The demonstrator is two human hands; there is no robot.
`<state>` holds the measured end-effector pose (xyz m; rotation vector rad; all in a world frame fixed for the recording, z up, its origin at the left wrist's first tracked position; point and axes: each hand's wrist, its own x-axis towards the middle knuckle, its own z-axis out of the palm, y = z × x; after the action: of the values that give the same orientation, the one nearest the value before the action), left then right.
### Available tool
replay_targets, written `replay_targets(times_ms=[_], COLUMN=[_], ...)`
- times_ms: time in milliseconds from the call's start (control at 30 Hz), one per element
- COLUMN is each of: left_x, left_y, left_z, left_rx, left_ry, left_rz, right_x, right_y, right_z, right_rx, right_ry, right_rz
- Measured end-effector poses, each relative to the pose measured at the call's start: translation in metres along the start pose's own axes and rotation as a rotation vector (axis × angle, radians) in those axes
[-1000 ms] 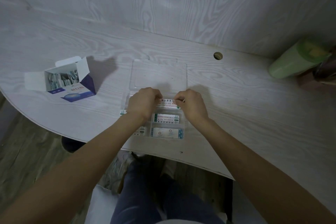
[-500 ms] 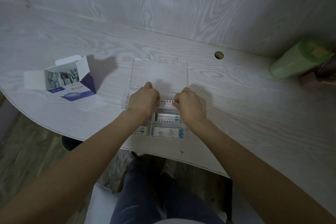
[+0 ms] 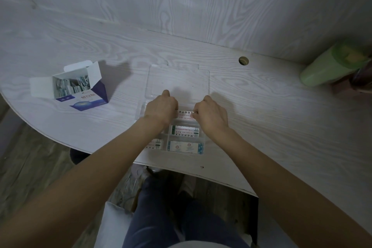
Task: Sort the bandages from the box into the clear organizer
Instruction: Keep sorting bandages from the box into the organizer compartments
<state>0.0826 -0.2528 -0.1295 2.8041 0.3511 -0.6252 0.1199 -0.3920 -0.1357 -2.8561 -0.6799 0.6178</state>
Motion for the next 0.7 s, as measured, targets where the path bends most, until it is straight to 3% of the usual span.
replay_targets(times_ms=[433, 600, 700], left_x=[-0.023, -0.041, -0.053], left_y=[-0.018, -0.051, -0.088], left_z=[-0.023, -0.047, -0.062], left_rx=[-0.111, -0.187, -0.225], left_ry=[0.097, 0.295, 0.417], left_rz=[0.074, 0.039, -0.021], right_x=[-0.014, -0.003, 0.009], right_y=[-0.009, -0.049, -0.091], right_z=[-0.03, -0.05, -0.054], right_rx=[0.016, 0.108, 0.174], right_ry=[0.045, 0.105, 0.093], right_rz=[-0.074, -0.15, -0.291])
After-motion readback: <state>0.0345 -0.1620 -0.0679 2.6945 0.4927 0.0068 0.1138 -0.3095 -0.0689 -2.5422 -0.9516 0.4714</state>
